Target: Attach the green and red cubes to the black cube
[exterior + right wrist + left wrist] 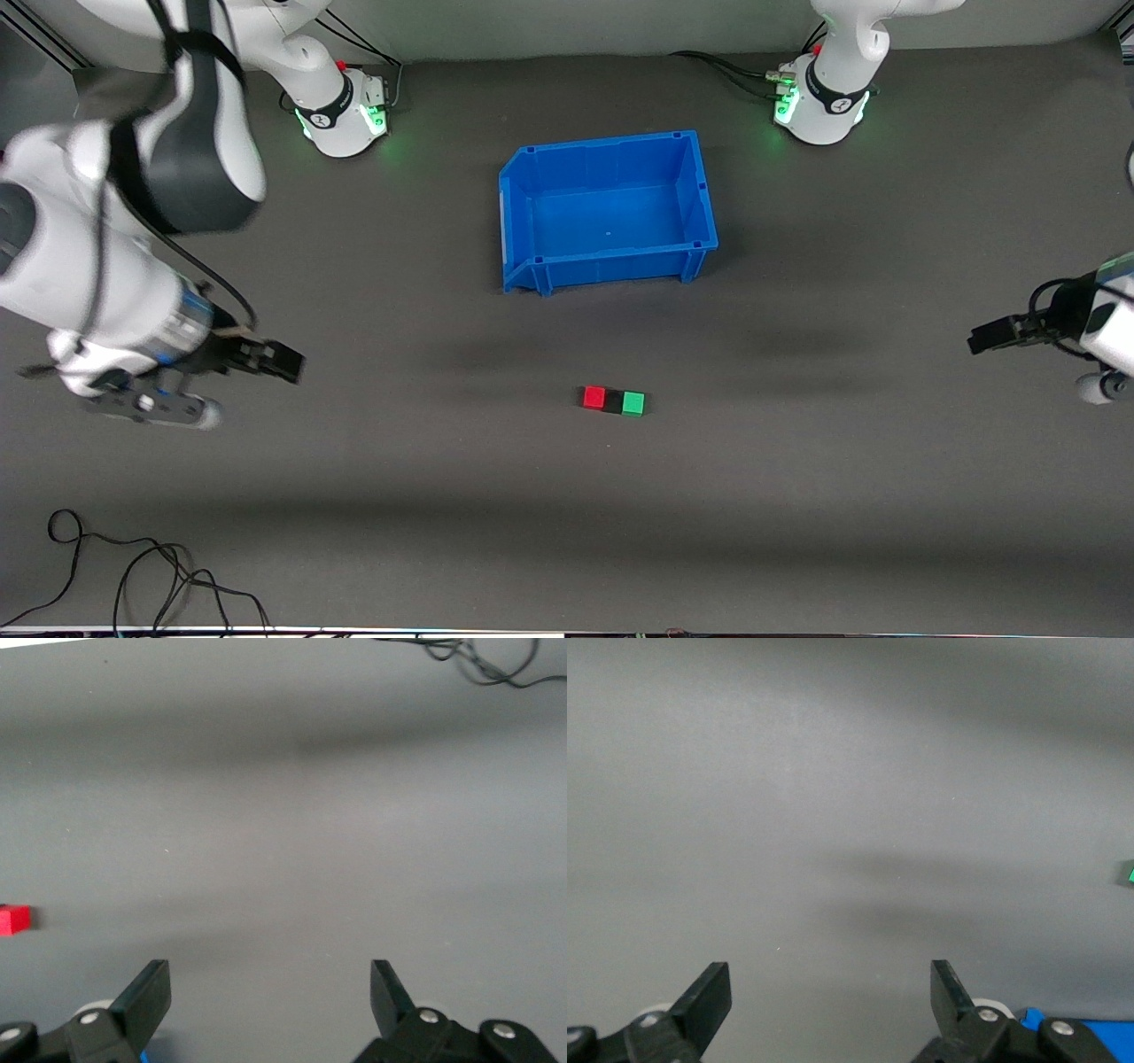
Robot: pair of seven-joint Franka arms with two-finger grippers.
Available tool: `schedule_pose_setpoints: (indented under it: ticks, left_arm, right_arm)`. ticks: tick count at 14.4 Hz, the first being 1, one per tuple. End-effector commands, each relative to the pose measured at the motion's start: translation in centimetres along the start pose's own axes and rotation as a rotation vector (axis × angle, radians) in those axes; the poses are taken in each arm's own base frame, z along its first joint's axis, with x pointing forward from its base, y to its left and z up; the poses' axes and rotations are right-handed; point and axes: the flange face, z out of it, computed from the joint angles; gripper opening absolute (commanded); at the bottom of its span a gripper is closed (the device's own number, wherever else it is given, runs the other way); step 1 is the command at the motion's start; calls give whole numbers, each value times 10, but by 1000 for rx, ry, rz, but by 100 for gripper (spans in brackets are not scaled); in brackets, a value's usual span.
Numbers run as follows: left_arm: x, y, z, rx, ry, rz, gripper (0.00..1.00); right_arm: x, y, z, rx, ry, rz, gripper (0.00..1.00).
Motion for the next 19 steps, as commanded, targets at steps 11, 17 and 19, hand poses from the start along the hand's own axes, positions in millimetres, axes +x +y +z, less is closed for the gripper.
schedule_pose_setpoints:
  ticks: [11, 17, 19]
  left_arm:
    - [-32, 7, -59, 33, 46, 101, 100]
    - [-39, 4, -63, 30, 15, 124, 100]
    - [-38, 4, -64, 30, 21, 124, 100]
  right_arm:
    - [-52, 126, -38, 4, 33, -133, 100]
    - [-55, 148, -44, 11, 24, -136, 100]
    - [-55, 147, -44, 14, 3, -129, 100]
